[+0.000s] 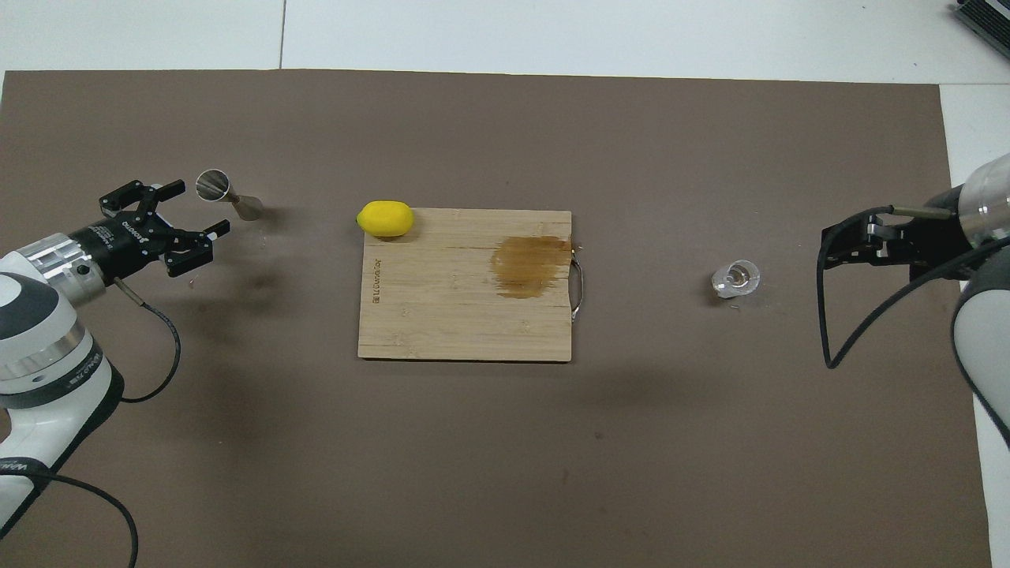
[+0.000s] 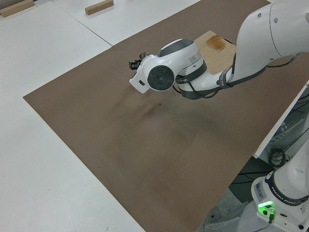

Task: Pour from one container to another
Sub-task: 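Reach the left gripper to the small metal cup and grasp it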

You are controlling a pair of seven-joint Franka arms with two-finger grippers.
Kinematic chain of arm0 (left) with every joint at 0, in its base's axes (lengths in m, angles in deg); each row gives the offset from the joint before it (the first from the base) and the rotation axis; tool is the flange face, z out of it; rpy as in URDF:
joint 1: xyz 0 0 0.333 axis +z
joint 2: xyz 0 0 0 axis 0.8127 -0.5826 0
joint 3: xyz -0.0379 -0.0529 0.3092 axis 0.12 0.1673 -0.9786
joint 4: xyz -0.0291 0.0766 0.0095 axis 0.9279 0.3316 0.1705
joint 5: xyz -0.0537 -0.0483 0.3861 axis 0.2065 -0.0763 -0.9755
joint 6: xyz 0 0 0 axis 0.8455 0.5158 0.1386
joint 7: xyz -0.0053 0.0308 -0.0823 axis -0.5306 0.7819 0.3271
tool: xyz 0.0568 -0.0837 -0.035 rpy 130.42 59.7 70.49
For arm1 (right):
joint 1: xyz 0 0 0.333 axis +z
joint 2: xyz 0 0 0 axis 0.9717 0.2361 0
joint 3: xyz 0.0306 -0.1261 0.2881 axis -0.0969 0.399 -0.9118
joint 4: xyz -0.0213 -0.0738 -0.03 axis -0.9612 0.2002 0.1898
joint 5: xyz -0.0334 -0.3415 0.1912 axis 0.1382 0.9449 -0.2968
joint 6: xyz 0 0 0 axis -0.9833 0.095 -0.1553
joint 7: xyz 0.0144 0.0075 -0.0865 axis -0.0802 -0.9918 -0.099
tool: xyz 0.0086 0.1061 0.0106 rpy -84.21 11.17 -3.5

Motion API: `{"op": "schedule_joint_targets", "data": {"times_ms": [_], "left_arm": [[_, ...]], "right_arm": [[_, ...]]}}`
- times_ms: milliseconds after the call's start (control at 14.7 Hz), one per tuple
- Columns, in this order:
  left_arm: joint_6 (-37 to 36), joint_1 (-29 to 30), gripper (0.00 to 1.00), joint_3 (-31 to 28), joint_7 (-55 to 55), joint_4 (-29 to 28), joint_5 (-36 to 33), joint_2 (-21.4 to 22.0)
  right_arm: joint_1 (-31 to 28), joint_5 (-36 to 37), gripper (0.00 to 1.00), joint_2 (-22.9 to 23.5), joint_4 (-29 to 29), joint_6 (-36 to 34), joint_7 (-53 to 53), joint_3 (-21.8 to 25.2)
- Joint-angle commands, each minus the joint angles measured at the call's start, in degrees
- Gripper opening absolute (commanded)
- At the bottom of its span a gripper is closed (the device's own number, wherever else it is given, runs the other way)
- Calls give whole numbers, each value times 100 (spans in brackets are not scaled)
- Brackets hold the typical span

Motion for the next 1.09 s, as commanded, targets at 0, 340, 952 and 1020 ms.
{"op": "schedule_joint_targets", "data": {"times_ms": [0, 340, 952, 1020], "left_arm": [[301, -186, 100, -44, -38, 15, 349, -20], [415, -265, 100, -35, -126, 129, 428, -152], [741, -389, 93, -26, -170, 270, 868, -266], [758, -397, 92, -26, -170, 270, 868, -266]], "right_arm": [[-81, 12, 100, 17, 40, 39, 101, -45], [-81, 12, 100, 17, 40, 39, 102, -45], [-81, 12, 100, 17, 40, 39, 101, -45], [-81, 12, 100, 17, 40, 39, 101, -45]]}}
